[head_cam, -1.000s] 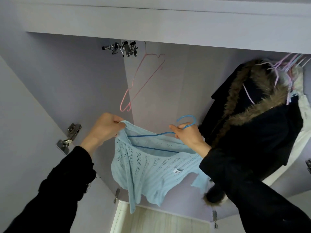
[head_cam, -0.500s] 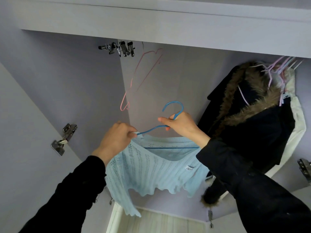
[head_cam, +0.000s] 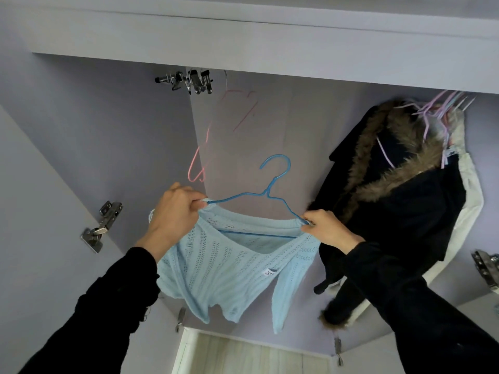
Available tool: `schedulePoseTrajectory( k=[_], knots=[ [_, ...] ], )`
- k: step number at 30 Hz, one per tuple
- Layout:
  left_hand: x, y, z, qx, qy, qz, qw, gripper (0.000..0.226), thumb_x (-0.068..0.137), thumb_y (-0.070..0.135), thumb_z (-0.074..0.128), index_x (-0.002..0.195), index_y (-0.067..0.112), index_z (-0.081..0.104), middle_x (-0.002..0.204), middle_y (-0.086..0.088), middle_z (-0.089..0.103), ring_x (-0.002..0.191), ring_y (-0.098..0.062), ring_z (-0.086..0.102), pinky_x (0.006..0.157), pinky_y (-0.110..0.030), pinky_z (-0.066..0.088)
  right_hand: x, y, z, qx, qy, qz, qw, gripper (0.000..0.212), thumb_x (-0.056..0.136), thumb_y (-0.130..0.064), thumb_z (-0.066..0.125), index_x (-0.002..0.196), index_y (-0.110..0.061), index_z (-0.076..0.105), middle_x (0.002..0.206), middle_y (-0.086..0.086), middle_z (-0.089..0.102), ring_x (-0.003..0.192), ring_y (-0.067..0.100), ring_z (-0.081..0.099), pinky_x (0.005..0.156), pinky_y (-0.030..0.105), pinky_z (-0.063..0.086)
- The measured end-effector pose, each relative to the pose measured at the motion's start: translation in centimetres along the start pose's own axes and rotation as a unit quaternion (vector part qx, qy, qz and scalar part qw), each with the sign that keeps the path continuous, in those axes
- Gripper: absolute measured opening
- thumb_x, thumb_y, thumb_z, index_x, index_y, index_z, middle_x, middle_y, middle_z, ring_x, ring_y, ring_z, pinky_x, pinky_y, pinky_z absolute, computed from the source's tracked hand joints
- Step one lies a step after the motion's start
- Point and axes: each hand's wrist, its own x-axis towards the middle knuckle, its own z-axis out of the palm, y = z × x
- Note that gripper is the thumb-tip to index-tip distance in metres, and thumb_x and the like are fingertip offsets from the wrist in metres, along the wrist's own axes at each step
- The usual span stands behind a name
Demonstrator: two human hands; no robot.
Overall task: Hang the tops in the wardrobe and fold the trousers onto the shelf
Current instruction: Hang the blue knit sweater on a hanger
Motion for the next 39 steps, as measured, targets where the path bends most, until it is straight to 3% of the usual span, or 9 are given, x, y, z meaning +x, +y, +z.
schedulePoseTrajectory(
  k=[2,6,11,17,22,25,31,35,39],
  knots=[
    [0.3,-0.4,-0.3,0.009,0.000,-0.017,1.000,0.014,0.090,0.005,0.059,0.084,0.003,0.072,0.082,-0.011,0.065,0.083,-0.020,0.040,0.074,-0.027,0.033,0.0,0.6,-0.5,0.015,0.018,0.005,1.000,0.014,0.088,-0.005,0.060,0.076,-0.003,0.068,0.062,0.005,0.060,0.066,0.018,0.057,0.064,0.022,0.044],
    [0.1,-1.1,-1.0,0.016,-0.001,-0.019,1.000,0.014,0.087,0.000,0.061,0.085,0.006,0.074,0.077,-0.004,0.061,0.083,-0.019,0.041,0.073,-0.027,0.034,-0.1,0.9,-0.9,0.026,0.058,-0.010,0.998,0.017,0.088,-0.007,0.061,0.089,0.009,0.067,0.085,0.023,0.067,0.088,0.037,0.062,0.078,0.035,0.049],
    [-0.7,-1.2,-0.8,0.059,-0.061,-0.011,0.996,0.027,0.090,0.003,0.056,0.064,0.005,0.058,0.070,-0.002,0.058,0.083,-0.021,0.040,0.067,-0.032,0.038,-1.3,-3.6,-2.0,0.174,0.179,-0.091,0.964,0.012,0.088,-0.006,0.061,0.092,-0.004,0.073,0.077,-0.011,0.066,0.070,-0.006,0.060,0.072,0.020,0.045],
    [-0.4,-0.8,-0.9,-0.046,0.013,-0.048,0.998,0.013,0.086,0.000,0.063,0.087,0.004,0.075,0.079,-0.017,0.067,0.081,-0.030,0.048,0.067,-0.023,0.028,-2.0,-6.1,-2.5,0.247,0.128,-0.131,0.952,0.019,0.090,-0.006,0.060,0.087,-0.021,0.071,0.081,-0.009,0.068,0.065,0.000,0.063,0.069,0.019,0.051],
    [-0.5,-0.2,-1.1,-0.091,0.027,-0.065,0.993,0.016,0.086,0.000,0.063,0.097,0.004,0.074,0.076,-0.004,0.064,0.083,-0.025,0.048,0.068,-0.019,0.028,-1.8,-5.2,-3.6,0.107,0.139,-0.144,0.974,0.027,0.088,-0.004,0.061,0.113,-0.014,0.066,0.089,-0.003,0.064,0.078,0.008,0.062,0.076,0.021,0.049],
    [-0.4,0.5,-0.9,-0.106,0.016,-0.059,0.992,0.016,0.086,0.000,0.064,0.097,0.005,0.074,0.080,0.004,0.064,0.086,-0.027,0.051,0.069,-0.017,0.030,-1.5,-4.8,-3.4,0.009,0.158,-0.185,0.970,0.015,0.089,-0.010,0.062,0.100,-0.006,0.072,0.072,-0.005,0.056,0.080,0.018,0.046,0.074,0.018,0.034],
    [-0.6,0.2,-1.7,-0.149,0.086,-0.117,0.978,0.016,0.086,0.004,0.064,0.098,0.004,0.074,0.092,-0.004,0.070,0.080,-0.010,0.060,0.066,-0.011,0.037,-1.9,-3.7,-3.1,0.048,0.182,-0.164,0.968,0.020,0.093,-0.007,0.055,0.106,-0.004,0.069,0.076,-0.012,0.047,0.070,0.005,0.050,0.068,0.011,0.036],
    [-0.1,-1.5,-2.2,-0.174,0.122,-0.193,0.958,0.014,0.088,0.005,0.060,0.094,0.007,0.073,0.083,-0.006,0.069,0.086,-0.025,0.065,0.084,-0.032,0.050,-2.1,-3.0,-3.8,-0.090,0.153,-0.207,0.962,0.020,0.094,-0.009,0.054,0.105,-0.007,0.070,0.083,-0.001,0.048,0.079,0.023,0.055,0.073,0.034,0.046],
    [0.6,-0.2,-1.6,-0.334,0.065,-0.203,0.918,0.017,0.091,-0.003,0.053,0.090,0.004,0.069,0.069,0.006,0.065,0.073,-0.017,0.061,0.070,-0.023,0.056,-1.9,-4.4,-4.0,-0.007,0.183,-0.201,0.962,0.020,0.093,-0.007,0.055,0.106,-0.006,0.070,0.076,-0.009,0.042,0.066,0.003,0.047,0.067,0.020,0.037]
  ],
)
